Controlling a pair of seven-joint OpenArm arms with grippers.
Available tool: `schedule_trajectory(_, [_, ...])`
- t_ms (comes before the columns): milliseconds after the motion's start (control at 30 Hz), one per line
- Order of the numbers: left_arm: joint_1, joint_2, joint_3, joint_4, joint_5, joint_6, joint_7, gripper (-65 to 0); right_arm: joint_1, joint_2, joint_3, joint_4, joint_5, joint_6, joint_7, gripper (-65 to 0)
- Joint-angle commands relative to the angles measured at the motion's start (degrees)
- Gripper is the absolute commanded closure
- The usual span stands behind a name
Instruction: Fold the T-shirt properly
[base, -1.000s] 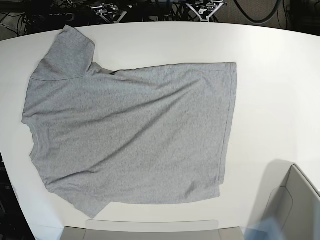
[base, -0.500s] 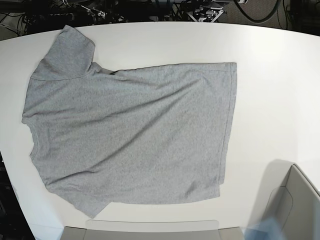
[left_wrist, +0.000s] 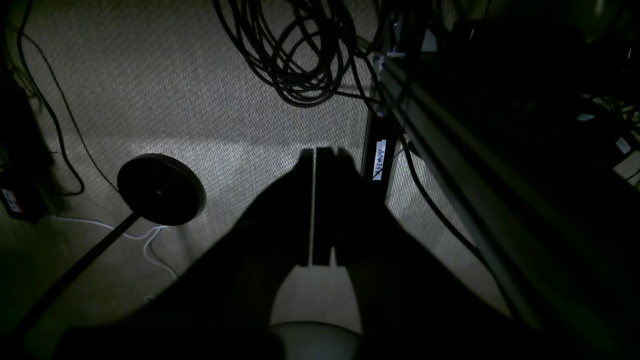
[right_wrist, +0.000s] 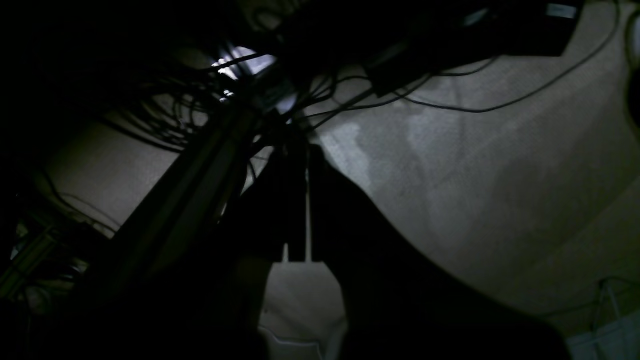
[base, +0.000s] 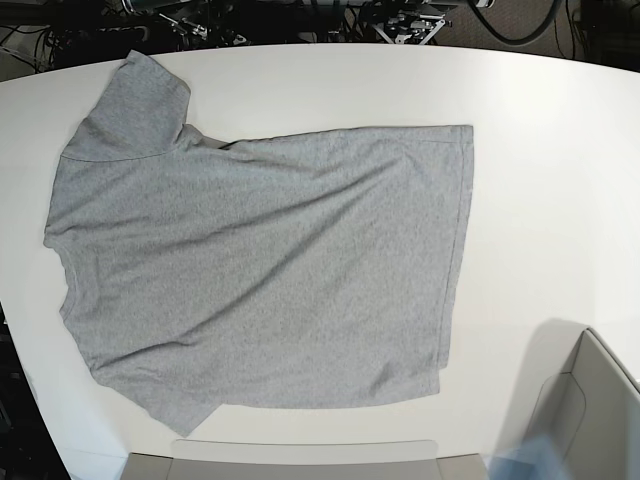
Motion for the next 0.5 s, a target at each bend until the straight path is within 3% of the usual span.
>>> schedule_trajectory(0, [-0.16,-0.23,0.18,0.1,0.36,0.21,-0.23,0.0,0.37,-0.1,-0.1,0.19,0.31,-0.01,0.29,0.0])
schedule_trajectory(467, [-0.16,-1.9,-0.17,0.19,0.27,0.21,-0.23,0.0,-0.95,-0.63,-0.19,0.54,0.23,0.08,0.73,0.0])
